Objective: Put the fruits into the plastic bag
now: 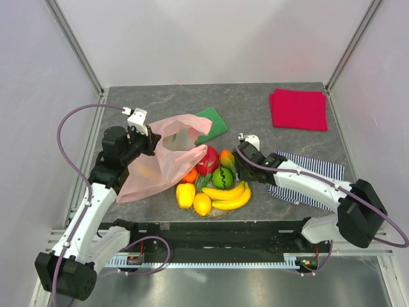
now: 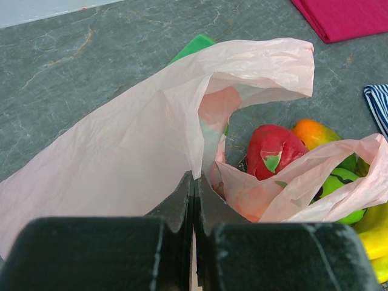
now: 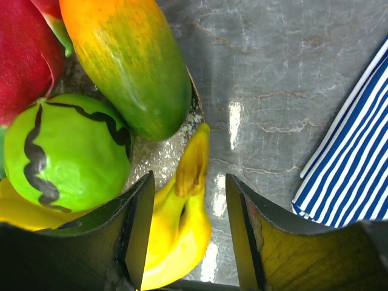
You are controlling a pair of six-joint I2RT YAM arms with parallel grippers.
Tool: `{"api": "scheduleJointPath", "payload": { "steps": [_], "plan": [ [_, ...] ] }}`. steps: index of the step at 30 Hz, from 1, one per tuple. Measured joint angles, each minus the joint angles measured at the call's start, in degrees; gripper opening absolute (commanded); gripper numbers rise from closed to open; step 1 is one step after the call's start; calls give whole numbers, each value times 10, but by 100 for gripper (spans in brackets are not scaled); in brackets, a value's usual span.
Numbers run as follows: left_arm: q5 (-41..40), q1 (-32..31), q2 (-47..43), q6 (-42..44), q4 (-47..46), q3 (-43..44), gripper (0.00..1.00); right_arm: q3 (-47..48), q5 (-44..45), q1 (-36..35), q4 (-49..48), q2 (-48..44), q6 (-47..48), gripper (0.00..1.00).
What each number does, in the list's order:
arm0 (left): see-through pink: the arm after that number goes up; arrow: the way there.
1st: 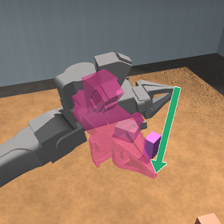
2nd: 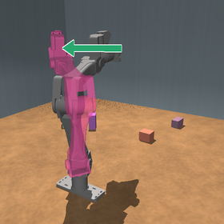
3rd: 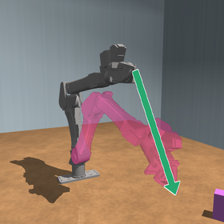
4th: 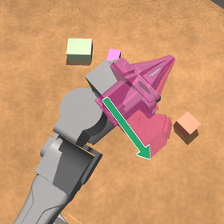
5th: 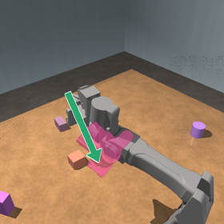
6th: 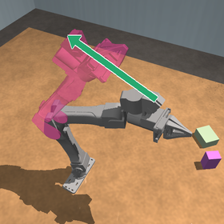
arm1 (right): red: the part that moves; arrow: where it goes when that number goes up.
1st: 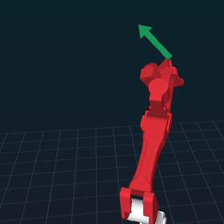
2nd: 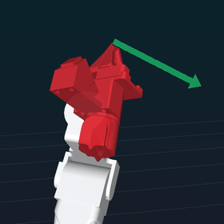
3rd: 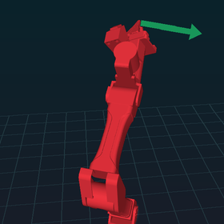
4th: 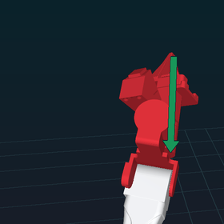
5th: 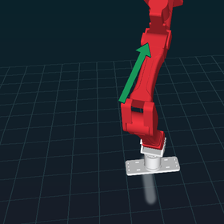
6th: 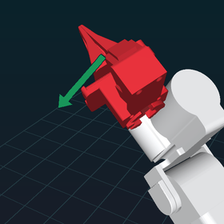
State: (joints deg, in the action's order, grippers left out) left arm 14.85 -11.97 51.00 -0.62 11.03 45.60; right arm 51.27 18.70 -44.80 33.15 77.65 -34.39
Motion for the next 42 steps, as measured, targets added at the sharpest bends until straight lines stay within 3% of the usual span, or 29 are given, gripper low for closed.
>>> {"api": "scheduleJointPath", "payload": {
  "steps": [12, 33, 42],
  "plan": [
    [0, 0, 0, 0, 0, 0, 1, 26, 52, -10, 19, 63, -12, 45],
    [0, 0, -1, 0, 0, 0, 2, 46, 58, -12, 51, 61, -19, 0],
    [0, 0, -5, 0, 0, 0, 2, 51, 57, -10, 81, -1, -22, 0]
  ]
}}
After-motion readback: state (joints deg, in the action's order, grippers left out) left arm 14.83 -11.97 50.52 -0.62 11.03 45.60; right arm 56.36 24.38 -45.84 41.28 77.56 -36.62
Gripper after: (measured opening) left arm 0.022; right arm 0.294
